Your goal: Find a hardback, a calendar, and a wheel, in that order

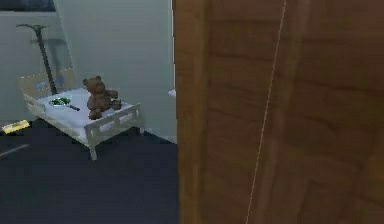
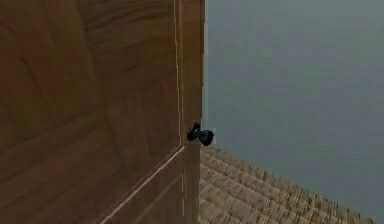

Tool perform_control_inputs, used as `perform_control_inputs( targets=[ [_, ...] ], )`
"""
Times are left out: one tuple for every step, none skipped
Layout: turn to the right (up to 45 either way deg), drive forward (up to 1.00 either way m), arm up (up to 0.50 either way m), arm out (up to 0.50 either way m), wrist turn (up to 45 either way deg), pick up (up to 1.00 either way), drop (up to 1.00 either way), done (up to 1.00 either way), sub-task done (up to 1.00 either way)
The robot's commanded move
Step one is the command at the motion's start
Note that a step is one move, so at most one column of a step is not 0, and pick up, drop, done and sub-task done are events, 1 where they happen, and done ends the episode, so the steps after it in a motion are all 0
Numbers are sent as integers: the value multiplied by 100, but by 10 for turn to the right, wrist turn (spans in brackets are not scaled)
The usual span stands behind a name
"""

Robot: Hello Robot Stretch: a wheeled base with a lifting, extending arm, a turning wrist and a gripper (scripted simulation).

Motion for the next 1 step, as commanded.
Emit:
perform_control_inputs(
  targets=[
    [-450, 0, 0, 0, 0, 0, 0, 0, 0]
  ],
)
